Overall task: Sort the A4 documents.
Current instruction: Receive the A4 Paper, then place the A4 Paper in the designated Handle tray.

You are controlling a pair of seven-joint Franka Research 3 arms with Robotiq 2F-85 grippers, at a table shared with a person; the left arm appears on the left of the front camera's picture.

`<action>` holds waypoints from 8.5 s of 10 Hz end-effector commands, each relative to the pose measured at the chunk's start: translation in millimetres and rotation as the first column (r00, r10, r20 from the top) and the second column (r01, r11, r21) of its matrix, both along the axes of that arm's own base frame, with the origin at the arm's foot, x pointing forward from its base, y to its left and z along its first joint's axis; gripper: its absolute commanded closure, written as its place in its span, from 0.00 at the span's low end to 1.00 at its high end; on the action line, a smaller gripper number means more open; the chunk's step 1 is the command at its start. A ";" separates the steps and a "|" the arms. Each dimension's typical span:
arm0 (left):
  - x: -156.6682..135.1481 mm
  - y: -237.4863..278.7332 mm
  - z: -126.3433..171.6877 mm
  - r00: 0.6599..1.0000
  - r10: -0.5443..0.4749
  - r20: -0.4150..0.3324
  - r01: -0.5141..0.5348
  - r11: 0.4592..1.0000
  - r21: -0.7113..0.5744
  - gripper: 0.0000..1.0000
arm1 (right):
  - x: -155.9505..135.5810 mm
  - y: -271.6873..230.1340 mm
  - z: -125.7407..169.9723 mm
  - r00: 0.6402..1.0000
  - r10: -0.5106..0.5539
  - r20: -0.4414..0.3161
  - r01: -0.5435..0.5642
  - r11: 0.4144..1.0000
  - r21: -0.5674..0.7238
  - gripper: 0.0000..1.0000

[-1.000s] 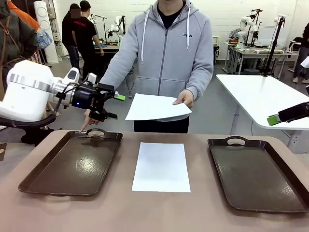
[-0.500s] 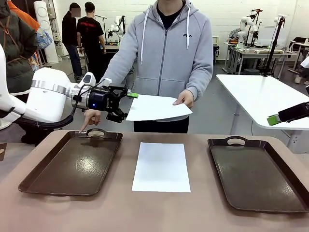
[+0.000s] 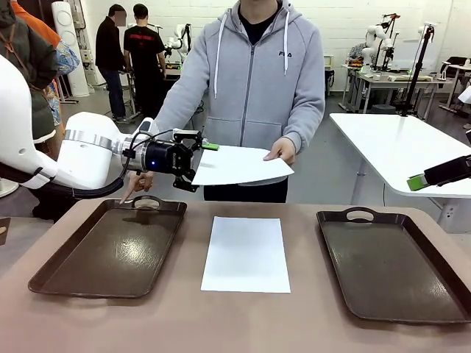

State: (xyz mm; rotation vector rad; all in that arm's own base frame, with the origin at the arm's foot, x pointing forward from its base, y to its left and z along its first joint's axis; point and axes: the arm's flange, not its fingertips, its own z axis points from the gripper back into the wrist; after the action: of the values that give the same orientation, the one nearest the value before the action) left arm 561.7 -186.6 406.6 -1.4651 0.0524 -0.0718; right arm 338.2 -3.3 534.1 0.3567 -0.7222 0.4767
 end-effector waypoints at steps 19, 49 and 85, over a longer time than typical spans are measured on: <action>4.1 4.9 5.8 0.996 0.052 0.076 -0.054 0.998 0.033 1.00 | 1.4 -0.4 -2.3 1.000 0.009 -0.006 -0.009 1.000 0.021 0.00; -24.0 194.5 -44.7 0.979 -0.086 0.186 0.023 0.947 0.321 0.99 | 1.4 -0.4 -2.3 1.000 0.009 -0.006 -0.009 1.000 0.021 0.00; -3.8 238.1 -61.5 0.999 -0.019 0.045 -0.035 0.382 0.923 0.03 | 1.4 -0.4 -2.3 1.000 0.009 -0.006 -0.009 1.000 0.021 0.00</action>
State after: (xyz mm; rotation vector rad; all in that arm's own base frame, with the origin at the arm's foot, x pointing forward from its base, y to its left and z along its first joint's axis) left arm 558.6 51.3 337.3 -0.3448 0.0297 -0.0795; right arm 338.2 -3.3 534.1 0.3563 -0.7220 0.4767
